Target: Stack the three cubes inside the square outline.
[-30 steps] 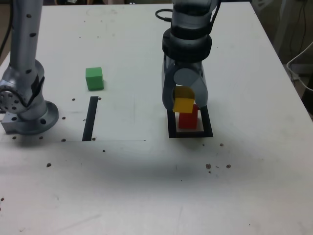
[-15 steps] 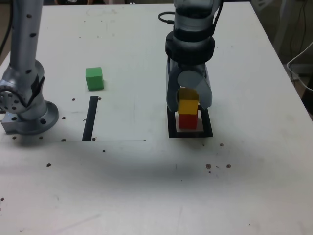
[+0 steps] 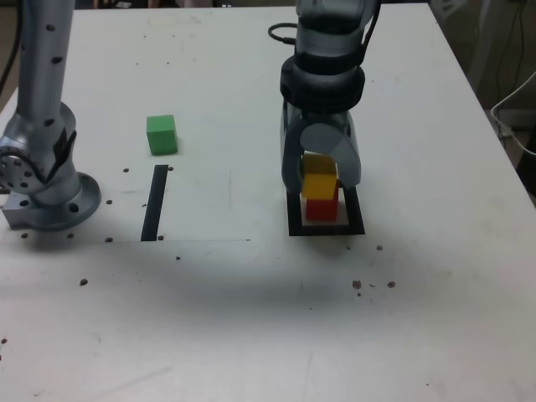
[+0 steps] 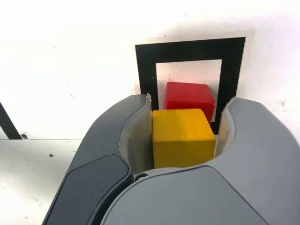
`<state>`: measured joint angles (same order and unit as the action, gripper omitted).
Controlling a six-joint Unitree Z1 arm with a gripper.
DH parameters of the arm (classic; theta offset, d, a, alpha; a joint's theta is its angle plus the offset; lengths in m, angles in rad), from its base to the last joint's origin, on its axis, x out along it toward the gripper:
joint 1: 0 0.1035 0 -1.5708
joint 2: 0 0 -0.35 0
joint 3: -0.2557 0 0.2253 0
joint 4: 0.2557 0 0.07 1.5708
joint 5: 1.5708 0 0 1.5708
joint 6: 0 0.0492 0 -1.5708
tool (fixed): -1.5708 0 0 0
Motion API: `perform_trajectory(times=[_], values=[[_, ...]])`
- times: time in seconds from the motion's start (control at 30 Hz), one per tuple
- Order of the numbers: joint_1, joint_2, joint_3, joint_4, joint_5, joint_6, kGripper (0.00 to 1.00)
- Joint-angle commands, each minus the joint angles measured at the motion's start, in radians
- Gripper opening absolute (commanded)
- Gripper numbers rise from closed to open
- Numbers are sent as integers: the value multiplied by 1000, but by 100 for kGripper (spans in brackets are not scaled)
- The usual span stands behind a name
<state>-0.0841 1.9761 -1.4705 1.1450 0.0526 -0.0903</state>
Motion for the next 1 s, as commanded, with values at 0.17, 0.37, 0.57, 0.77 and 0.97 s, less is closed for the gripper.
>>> perform_trajectory(times=[0.17,0.37,0.57,0.77,0.97], values=[[-2,-2,4,-4,26,-12,99],[-2,-10,0,-8,32,-12,99],[-2,-44,4,6,46,-3,99],[-1,-132,42,0,69,3,100],[30,-212,85,33,83,14,100]])
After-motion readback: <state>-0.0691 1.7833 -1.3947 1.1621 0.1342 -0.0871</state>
